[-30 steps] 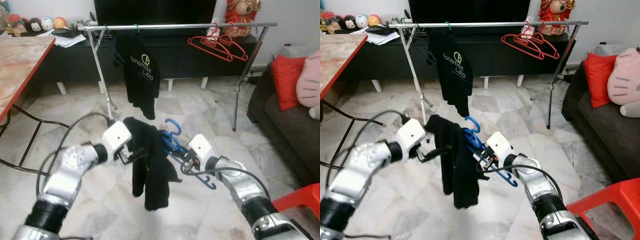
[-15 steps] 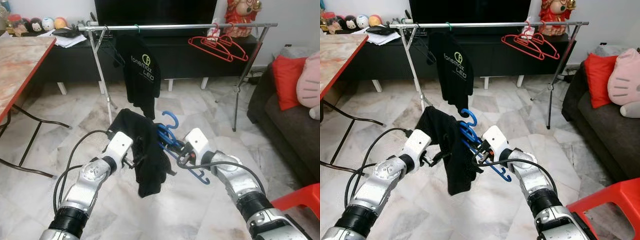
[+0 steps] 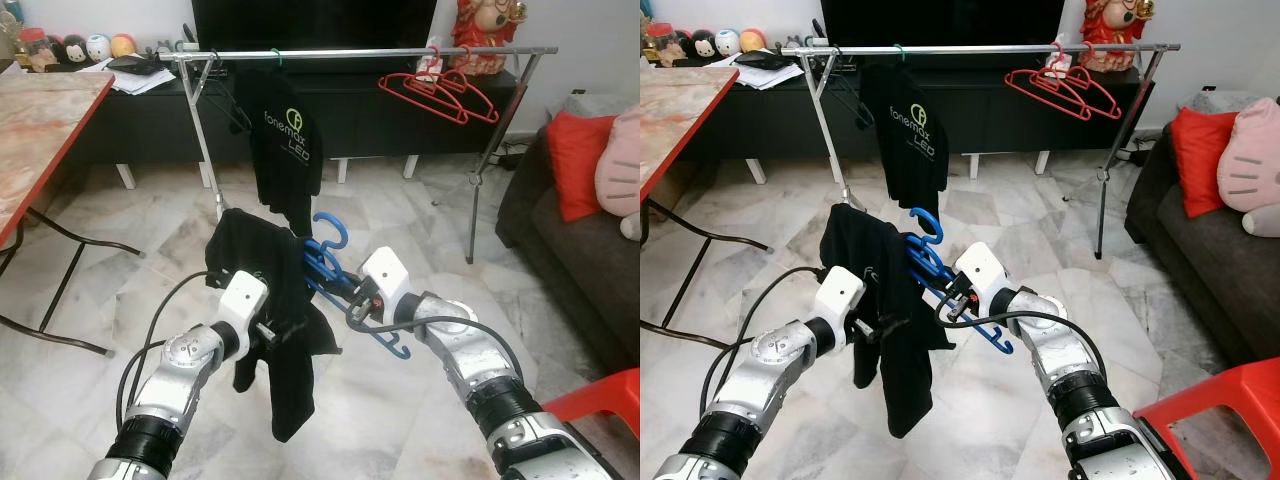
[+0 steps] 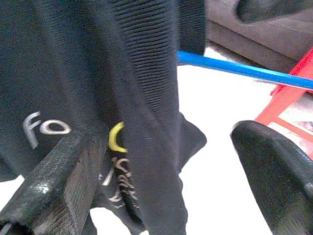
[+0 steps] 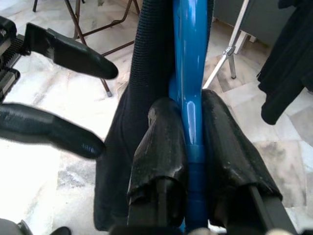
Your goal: Hang hanger
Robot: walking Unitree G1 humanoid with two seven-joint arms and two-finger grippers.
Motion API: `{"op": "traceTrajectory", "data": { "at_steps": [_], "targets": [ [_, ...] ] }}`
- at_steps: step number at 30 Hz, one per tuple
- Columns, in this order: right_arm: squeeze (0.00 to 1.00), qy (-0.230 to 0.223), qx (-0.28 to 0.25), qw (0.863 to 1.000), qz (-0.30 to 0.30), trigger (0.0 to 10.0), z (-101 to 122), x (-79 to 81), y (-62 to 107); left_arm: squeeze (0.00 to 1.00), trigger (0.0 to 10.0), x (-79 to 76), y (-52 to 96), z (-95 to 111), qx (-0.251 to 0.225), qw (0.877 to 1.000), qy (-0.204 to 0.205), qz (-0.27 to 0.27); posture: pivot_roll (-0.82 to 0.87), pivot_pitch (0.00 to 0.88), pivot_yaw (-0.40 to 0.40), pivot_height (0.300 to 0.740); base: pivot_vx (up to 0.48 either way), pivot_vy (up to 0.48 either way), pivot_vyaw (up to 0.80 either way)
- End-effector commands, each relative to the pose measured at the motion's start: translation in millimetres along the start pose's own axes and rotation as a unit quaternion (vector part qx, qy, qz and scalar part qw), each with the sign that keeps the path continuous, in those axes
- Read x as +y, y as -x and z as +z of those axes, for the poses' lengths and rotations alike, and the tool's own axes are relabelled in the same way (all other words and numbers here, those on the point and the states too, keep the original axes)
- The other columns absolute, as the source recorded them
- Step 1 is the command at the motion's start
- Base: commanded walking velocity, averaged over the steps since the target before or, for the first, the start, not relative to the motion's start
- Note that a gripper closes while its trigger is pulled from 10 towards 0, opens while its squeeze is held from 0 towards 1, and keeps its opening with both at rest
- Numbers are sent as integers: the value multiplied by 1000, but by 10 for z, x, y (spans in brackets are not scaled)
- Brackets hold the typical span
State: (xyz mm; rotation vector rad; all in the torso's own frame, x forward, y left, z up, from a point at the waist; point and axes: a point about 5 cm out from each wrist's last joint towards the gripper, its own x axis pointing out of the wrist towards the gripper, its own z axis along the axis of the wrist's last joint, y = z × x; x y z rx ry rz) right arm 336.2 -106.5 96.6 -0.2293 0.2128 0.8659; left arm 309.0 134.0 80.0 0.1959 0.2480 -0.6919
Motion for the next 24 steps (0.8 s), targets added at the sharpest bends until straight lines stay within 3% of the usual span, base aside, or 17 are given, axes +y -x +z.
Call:
{"op": "traceTrajectory", "data": {
  "at_steps": [1,16,24],
  "targets": [
    [0,22,-36,999,7,0,224,-5,-38,0,10000,-11,-16,-3,-2,1000,-5,-2,-34,19,-73,740,0,0,0],
    [0,33,-47,998,37,0,338,86,-56,0,10000,135,-150,-95,4,994,31,104,-45,15,-81,740,0,0,0],
    [0,33,-40,997,55,0,309,139,-39,0,10000,132,-199,-88,-11,993,43,108,-52,13,-82,740,0,0,0]
  ]
}}
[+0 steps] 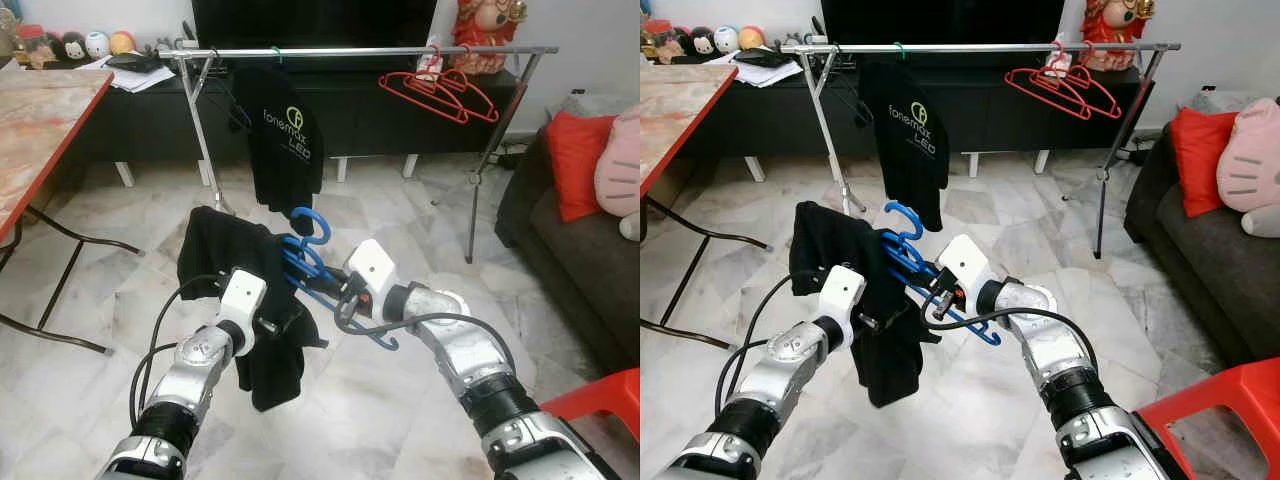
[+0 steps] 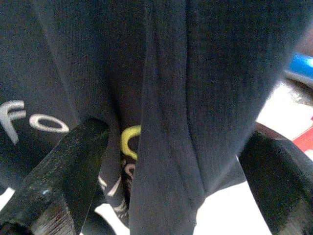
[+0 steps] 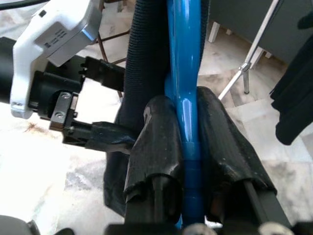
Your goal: Hang hanger
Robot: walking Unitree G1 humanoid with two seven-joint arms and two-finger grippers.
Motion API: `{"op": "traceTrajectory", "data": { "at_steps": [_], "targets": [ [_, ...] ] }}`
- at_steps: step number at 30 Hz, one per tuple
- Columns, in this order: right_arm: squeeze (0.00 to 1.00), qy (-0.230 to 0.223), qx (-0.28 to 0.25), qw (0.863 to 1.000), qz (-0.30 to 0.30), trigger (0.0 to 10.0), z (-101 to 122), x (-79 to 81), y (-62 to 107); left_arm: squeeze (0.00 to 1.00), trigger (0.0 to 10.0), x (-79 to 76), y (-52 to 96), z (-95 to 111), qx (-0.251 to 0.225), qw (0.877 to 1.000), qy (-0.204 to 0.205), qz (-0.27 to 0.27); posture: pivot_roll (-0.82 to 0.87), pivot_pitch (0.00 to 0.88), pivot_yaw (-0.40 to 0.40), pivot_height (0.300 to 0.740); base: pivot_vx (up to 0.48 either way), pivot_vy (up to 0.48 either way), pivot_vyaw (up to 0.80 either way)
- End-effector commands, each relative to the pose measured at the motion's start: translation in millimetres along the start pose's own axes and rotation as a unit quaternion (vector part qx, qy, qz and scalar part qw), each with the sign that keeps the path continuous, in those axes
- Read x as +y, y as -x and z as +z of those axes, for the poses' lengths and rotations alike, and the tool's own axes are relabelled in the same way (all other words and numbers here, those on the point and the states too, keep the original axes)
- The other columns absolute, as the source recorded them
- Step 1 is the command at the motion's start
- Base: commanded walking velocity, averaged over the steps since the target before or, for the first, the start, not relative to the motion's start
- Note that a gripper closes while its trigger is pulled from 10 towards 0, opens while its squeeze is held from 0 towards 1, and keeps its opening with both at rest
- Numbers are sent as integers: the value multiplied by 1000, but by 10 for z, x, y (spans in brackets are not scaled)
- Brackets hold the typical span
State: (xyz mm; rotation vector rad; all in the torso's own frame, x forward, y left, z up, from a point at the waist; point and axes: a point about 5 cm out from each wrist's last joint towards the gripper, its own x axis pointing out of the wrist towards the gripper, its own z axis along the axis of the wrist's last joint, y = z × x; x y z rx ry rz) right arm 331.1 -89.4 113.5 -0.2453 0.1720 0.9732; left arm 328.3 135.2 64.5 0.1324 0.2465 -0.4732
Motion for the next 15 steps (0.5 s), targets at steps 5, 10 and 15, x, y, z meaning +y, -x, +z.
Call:
{"op": "traceTrajectory", "data": {
  "at_steps": [5,10,15],
  "targets": [
    [0,12,-18,1000,11,0,96,31,10,0,8980,70,-27,34,-13,999,1,36,-56,15,-80,740,0,0,0],
    [0,13,-15,1000,12,0,89,33,23,0,0,108,-27,51,-20,999,0,48,-58,14,-79,740,0,0,0],
    [0,16,-7,1000,8,0,59,19,43,0,0,111,-32,57,-19,999,-12,38,-56,13,-78,740,0,0,0]
  ]
}}
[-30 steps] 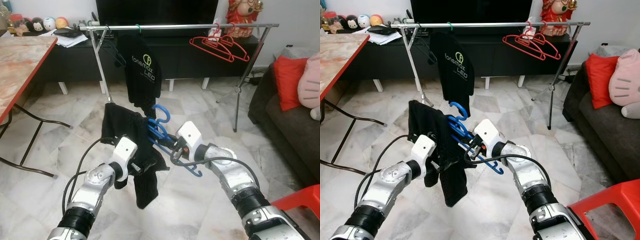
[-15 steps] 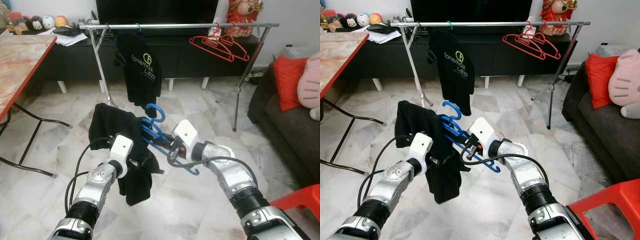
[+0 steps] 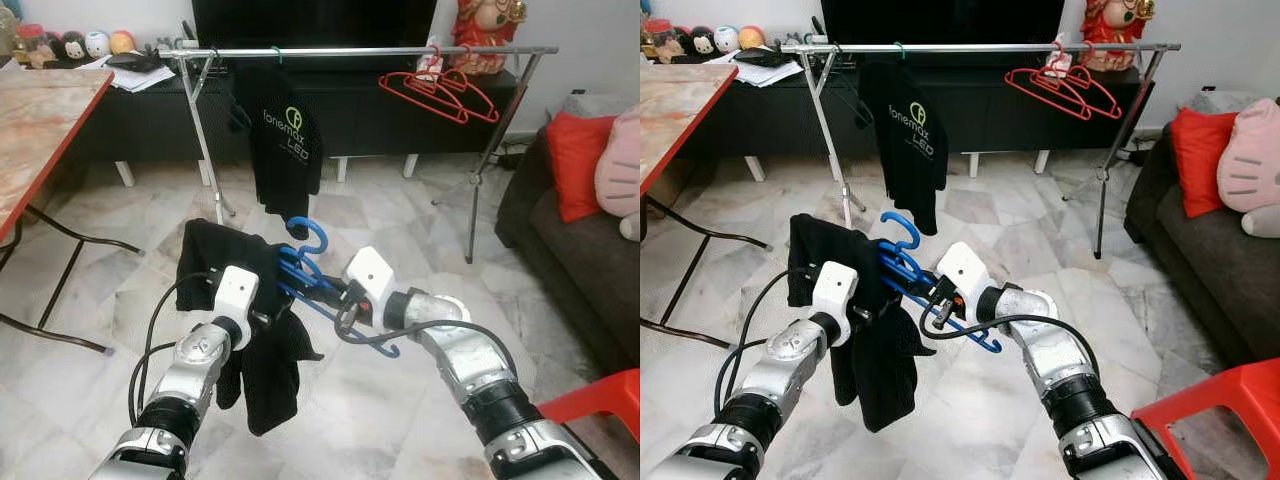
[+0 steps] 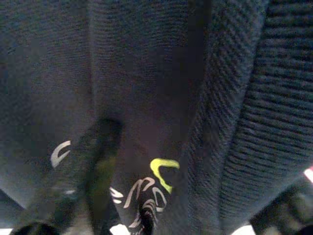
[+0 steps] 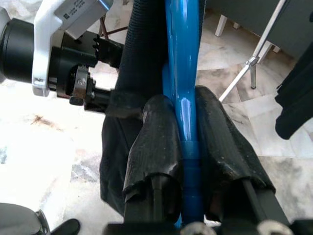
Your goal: Hang hanger
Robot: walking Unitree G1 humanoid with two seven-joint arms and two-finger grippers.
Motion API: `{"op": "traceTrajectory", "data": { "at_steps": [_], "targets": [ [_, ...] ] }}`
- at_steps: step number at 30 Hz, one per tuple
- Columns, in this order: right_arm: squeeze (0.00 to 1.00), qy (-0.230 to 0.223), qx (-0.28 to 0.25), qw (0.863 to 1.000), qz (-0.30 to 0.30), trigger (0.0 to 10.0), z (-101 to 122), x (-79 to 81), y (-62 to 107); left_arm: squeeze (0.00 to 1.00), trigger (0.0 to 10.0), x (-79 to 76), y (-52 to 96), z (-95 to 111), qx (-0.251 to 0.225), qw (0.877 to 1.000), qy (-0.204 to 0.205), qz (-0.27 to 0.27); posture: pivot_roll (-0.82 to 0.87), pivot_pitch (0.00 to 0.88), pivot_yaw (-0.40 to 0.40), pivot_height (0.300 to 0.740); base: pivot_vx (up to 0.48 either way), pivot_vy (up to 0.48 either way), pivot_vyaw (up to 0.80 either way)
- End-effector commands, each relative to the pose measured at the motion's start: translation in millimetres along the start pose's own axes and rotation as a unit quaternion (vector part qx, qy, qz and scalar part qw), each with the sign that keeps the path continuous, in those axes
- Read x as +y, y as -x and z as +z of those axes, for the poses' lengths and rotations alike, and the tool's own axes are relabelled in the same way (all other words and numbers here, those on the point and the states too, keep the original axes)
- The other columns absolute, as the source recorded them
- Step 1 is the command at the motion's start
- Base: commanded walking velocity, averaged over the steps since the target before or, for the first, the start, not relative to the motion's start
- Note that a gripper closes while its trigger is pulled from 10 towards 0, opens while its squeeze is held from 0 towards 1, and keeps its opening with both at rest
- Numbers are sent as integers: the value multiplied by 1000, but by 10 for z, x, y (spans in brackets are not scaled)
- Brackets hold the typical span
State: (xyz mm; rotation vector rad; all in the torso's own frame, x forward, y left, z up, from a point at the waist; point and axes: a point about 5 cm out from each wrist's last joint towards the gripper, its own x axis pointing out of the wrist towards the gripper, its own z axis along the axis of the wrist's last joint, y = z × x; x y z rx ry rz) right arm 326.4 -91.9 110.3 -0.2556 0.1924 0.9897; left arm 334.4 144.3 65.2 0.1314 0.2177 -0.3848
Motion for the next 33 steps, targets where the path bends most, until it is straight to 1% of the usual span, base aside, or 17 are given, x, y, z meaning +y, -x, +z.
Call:
{"op": "traceTrajectory", "data": {
  "at_steps": [1,11,23,28,33],
  "targets": [
    [0,14,-17,1000,-2,0,95,-10,10,0,0,-4,-22,50,-8,1000,-16,-9,-56,13,-78,740,0,0,0],
    [0,14,-15,1000,0,0,89,0,5,0,0,-10,-27,40,-9,1000,-18,-11,-55,11,-78,740,0,0,0],
    [0,17,-5,1000,-3,0,43,-9,23,0,0,-52,-22,23,-9,999,-31,-29,-54,12,-78,740,0,0,0],
    [0,34,19,999,-4,0,-21,-37,69,0,0,-46,-17,17,-8,999,-33,-28,-56,14,-76,740,0,0,0],
    [0,41,45,998,-14,0,-114,-80,116,0,0,-30,-6,5,-5,999,-35,-25,-55,10,-75,740,0,0,0]
  ]
}}
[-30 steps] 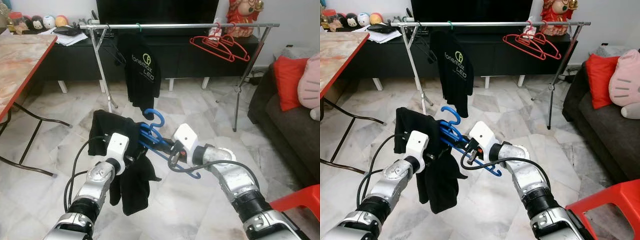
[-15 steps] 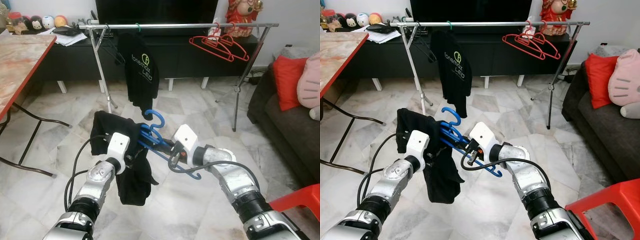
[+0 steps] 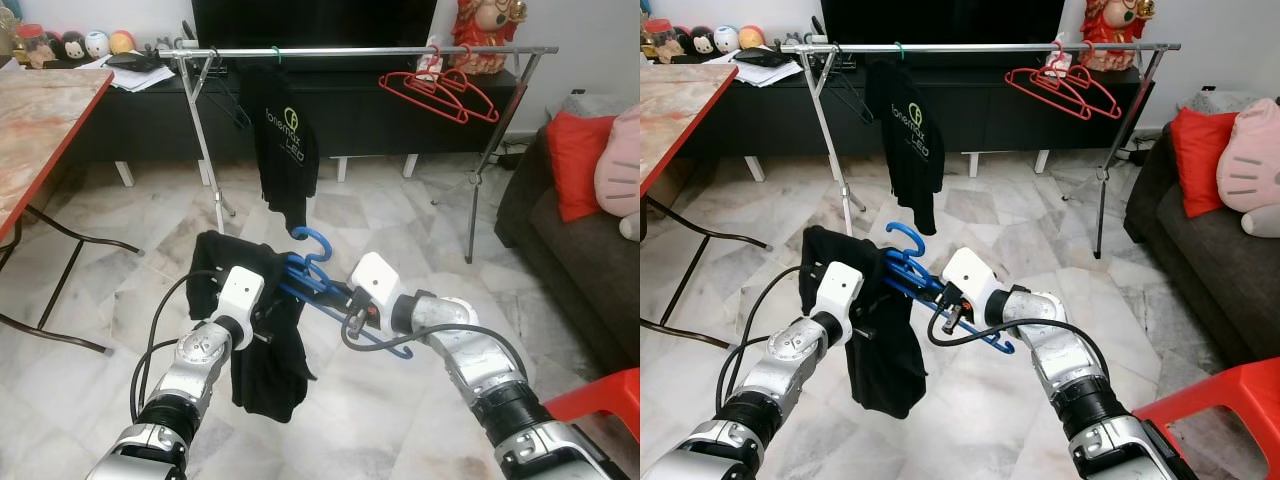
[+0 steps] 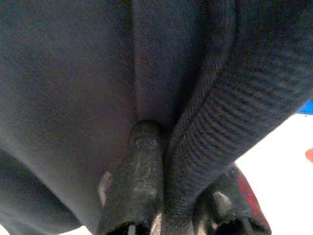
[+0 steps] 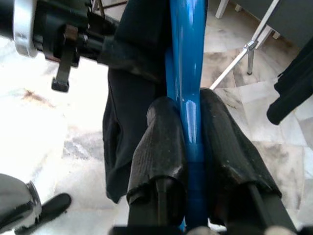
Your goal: Hang hanger
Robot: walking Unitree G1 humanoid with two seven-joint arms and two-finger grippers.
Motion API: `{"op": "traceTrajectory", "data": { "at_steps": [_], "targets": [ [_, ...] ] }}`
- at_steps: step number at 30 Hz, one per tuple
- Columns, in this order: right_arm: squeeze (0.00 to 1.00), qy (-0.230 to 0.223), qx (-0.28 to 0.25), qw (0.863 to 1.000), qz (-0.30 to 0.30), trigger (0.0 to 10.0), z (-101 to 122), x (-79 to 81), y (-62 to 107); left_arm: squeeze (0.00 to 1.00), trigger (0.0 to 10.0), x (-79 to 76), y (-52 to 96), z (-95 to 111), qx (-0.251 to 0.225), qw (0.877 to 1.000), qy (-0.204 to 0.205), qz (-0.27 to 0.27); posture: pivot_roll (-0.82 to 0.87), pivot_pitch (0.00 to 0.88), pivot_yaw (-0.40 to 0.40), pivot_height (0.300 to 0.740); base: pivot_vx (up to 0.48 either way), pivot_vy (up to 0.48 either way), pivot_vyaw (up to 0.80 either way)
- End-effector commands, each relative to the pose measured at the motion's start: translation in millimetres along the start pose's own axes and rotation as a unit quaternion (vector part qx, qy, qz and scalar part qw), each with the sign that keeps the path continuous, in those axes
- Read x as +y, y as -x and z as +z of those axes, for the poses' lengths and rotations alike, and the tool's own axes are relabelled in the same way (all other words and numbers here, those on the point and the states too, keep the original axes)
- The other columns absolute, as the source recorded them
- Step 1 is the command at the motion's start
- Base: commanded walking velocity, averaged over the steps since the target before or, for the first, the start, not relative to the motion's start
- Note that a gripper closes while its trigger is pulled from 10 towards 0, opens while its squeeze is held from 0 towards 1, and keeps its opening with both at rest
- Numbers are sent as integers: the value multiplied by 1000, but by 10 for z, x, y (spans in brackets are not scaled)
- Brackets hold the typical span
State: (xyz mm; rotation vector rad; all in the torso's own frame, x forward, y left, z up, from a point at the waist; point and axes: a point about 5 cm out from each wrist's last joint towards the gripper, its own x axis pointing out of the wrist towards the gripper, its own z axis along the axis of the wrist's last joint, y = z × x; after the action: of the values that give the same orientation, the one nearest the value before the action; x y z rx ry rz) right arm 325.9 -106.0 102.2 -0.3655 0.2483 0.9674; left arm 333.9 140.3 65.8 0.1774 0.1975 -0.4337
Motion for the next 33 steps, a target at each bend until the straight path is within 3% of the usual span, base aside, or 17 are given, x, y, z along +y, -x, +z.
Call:
{"op": "traceTrajectory", "data": {
  "at_steps": [1,6,13,17,20,25,33],
  "targets": [
    [0,8,1,1000,-7,0,-23,-27,31,0,0,9,6,-7,2,1000,-9,-4,-55,10,-75,740,0,0,0],
    [0,-1,33,999,-12,0,-194,-39,76,0,0,49,29,-6,1,1000,-10,0,-52,1,-73,740,0,0,0],
    [0,17,119,993,-12,0,-541,-8,159,0,0,109,70,-16,-1,1000,-7,7,-49,0,-73,740,0,0,0],
    [0,12,165,986,-4,0,-744,58,202,0,0,145,84,-15,-3,1000,-2,21,-45,0,-72,740,0,0,0],
    [0,9,209,978,17,0,-963,165,268,0,0,232,90,5,-8,998,11,62,-43,0,-71,740,0,0,0],
    [0,-17,198,979,38,0,-1026,263,280,0,0,392,116,-16,5,988,18,150,-45,0,-66,740,0,0,0],
    [0,-27,174,983,48,0,-996,297,256,0,235,423,183,-194,54,980,-17,192,-51,0,-59,740,0,0,0]
  ]
}}
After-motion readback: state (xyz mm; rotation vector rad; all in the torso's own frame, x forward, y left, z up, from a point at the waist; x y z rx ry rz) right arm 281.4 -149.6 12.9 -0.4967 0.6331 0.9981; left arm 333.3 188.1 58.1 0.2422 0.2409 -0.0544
